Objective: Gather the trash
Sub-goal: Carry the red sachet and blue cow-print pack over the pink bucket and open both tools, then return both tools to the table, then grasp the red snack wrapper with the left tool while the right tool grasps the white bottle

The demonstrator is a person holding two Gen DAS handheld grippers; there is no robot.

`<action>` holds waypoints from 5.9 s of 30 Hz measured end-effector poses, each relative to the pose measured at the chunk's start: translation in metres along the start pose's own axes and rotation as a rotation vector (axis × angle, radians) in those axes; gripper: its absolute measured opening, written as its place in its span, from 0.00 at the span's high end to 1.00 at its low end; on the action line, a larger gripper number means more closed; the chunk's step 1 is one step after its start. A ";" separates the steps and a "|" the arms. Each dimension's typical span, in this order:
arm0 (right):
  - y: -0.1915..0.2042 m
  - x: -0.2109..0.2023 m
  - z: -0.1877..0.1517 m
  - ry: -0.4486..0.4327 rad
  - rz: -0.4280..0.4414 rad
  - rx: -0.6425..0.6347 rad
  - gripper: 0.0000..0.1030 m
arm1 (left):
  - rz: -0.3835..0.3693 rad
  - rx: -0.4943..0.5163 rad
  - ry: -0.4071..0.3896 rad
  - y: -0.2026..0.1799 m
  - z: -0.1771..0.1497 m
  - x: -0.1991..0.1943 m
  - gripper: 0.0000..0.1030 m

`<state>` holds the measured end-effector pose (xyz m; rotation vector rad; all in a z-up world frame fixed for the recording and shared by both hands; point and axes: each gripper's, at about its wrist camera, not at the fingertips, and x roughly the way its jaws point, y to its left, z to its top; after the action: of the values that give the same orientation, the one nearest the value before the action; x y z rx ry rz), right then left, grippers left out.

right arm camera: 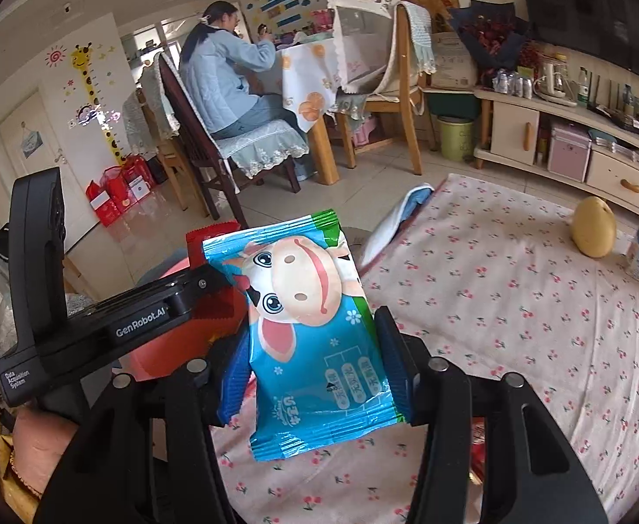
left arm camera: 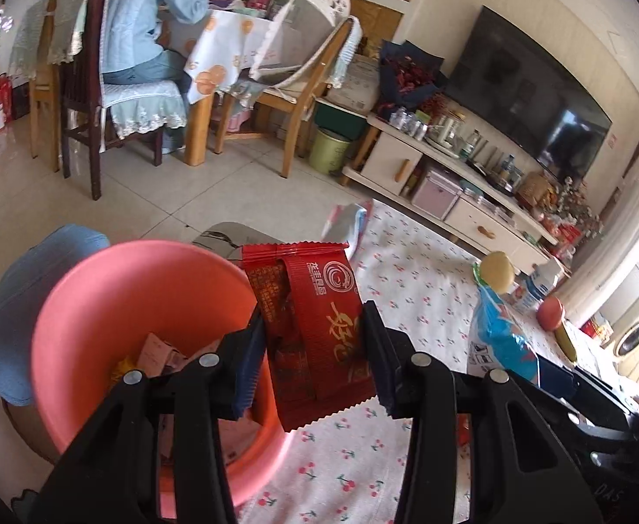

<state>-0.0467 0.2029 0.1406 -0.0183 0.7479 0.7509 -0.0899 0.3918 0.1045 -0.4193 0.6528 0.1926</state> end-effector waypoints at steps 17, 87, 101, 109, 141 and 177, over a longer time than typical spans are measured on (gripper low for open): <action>0.074 0.085 0.013 0.099 0.187 -0.044 0.35 | 0.263 -0.222 -0.026 0.101 0.033 0.000 0.53; -0.155 -0.111 -0.123 -0.057 -0.201 0.217 0.11 | -0.183 0.397 0.116 -0.166 -0.072 0.061 0.10; -0.168 -0.077 -0.144 0.109 -0.127 0.212 0.11 | -0.245 0.537 0.361 -0.200 -0.124 0.098 0.10; -0.162 -0.066 -0.141 0.137 -0.121 0.176 0.11 | -0.205 0.551 0.403 -0.199 -0.131 0.116 0.18; -0.160 -0.009 -0.132 0.199 -0.233 0.045 0.09 | -0.145 0.444 0.344 -0.183 -0.099 0.116 0.57; -0.205 -0.023 -0.130 0.133 -0.354 0.187 0.18 | -0.178 0.411 0.342 -0.180 -0.097 0.110 0.57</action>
<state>-0.0093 0.0015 0.0090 -0.0302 0.9103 0.3430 -0.0025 0.1923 0.0241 -0.1102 0.9621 -0.1868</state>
